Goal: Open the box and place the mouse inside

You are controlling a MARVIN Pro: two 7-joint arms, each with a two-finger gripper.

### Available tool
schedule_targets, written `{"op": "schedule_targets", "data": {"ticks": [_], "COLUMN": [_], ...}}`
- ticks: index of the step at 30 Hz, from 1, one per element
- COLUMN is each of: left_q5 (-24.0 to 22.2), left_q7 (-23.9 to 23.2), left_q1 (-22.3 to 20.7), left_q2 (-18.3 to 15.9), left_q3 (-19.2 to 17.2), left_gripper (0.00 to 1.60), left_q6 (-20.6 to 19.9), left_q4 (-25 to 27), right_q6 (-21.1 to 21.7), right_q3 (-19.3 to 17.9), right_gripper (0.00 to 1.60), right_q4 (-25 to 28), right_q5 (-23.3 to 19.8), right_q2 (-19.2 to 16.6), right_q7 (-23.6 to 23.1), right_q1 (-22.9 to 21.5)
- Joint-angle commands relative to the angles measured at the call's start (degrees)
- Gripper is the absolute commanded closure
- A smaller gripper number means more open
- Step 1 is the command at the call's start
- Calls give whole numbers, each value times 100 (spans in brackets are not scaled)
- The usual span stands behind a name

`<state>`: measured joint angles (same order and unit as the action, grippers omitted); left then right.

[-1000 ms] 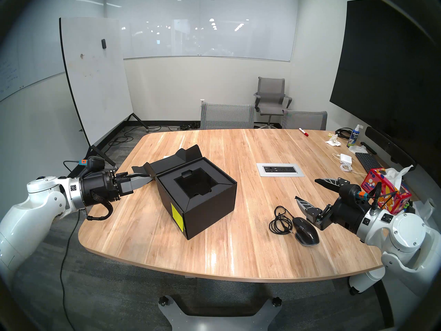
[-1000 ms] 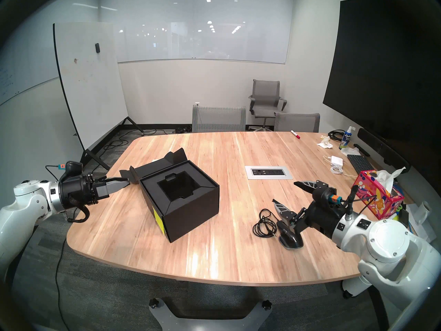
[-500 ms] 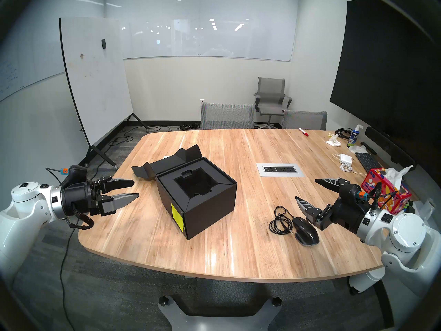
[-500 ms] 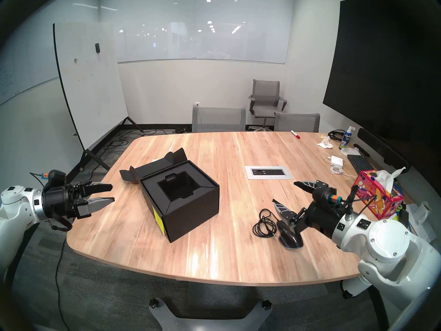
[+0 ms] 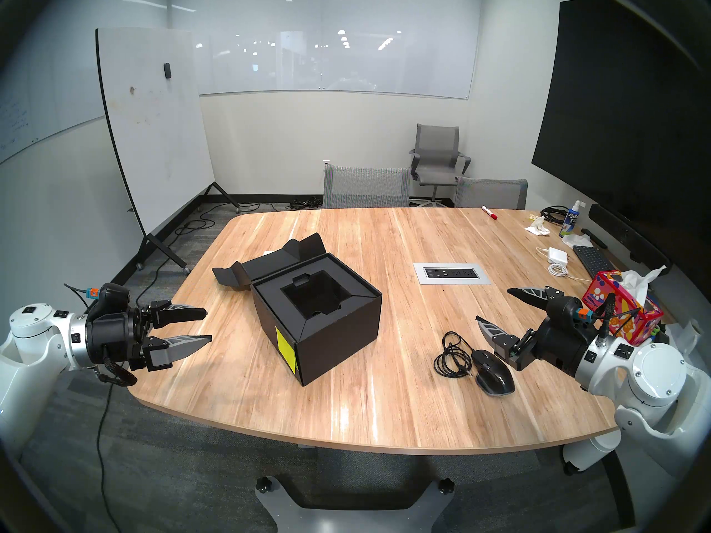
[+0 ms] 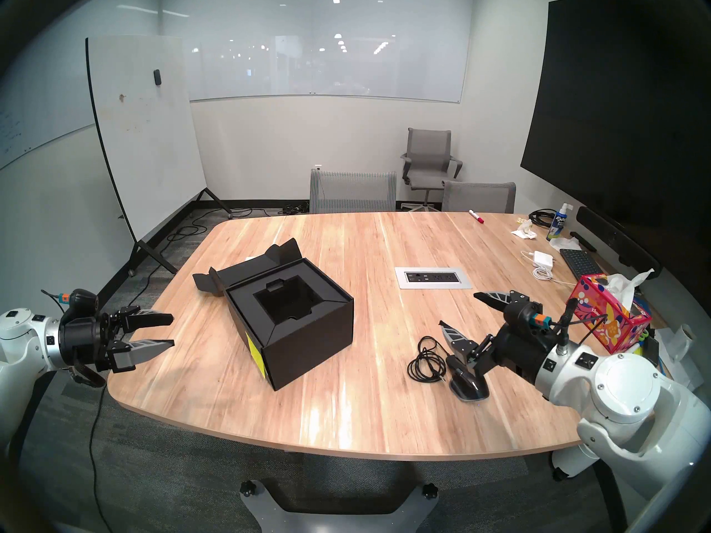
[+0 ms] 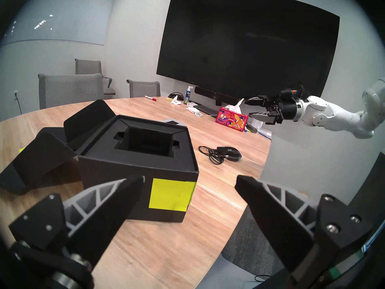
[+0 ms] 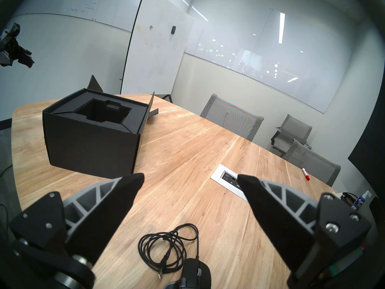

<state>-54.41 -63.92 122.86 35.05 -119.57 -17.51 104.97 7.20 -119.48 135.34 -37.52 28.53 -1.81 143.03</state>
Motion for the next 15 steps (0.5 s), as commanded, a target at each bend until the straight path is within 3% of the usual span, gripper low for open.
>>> {"op": "schedule_targets", "data": {"ticks": [1, 15], "left_q5": [6, 4], "left_q7": [70, 286], "left_q1": [-145, -315], "left_q2": [-20, -43], "left_q3": [100, 330], "left_gripper": [0, 0], "left_q6": [89, 132], "left_q4": [-57, -132], "right_q6": [-19, -19], "right_q3": [-20, -20], "right_gripper": [0, 0], "right_q4": [34, 34], "right_q5": [-1, -1], "right_q2": [15, 15], "right_q7": [-13, -12], "right_q1": [-2, -2]}}
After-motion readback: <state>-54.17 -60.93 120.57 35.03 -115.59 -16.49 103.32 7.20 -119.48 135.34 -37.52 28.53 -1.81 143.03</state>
